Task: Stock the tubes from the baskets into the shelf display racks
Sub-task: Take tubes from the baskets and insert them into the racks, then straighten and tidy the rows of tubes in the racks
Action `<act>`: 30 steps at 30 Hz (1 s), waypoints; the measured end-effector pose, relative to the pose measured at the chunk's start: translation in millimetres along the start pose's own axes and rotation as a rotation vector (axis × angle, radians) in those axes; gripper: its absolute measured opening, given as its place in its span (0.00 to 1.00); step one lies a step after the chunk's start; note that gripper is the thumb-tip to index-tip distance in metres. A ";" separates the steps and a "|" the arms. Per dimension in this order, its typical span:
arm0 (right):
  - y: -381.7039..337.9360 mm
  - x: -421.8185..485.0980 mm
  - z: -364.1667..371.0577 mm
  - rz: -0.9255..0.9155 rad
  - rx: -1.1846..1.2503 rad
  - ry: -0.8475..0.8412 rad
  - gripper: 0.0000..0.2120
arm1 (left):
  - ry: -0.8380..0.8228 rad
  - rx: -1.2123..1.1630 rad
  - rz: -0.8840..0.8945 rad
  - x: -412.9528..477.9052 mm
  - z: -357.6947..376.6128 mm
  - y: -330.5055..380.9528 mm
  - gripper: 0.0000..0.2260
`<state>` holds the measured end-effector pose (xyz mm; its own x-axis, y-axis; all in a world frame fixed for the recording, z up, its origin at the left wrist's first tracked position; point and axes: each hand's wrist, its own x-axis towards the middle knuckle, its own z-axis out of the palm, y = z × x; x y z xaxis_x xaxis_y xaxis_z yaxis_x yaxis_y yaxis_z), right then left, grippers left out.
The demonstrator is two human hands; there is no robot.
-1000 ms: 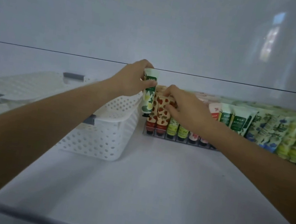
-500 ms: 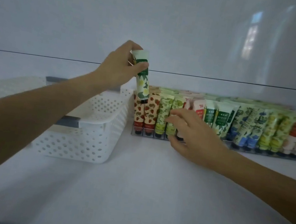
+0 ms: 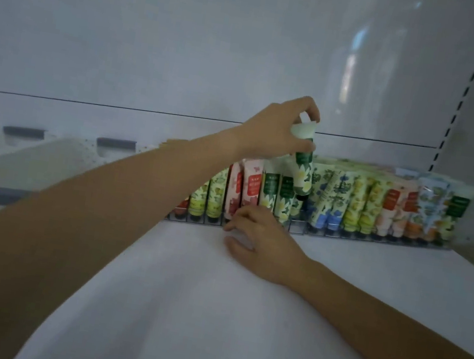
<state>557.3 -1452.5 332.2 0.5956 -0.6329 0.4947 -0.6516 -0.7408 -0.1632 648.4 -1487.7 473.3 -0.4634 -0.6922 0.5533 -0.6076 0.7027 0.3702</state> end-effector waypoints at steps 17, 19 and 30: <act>-0.8 -2.6 -2.3 0.029 0.041 -0.039 0.14 | -0.152 0.471 0.060 11.5 66.2 -15.3 0.18; -0.5 -2.0 -1.9 0.025 0.059 -0.026 0.14 | -0.148 0.507 0.080 13.0 64.9 -15.0 0.19; 0.2 0.7 -8.2 -0.071 0.060 0.164 0.09 | -0.056 0.503 -0.049 -16.0 -32.3 -56.4 0.16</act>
<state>553.8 -1451.3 339.5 0.5514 -0.5367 0.6387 -0.5783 -0.7977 -0.1710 710.8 -1510.9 467.7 -0.4520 -0.7397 0.4986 -0.8584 0.5127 -0.0177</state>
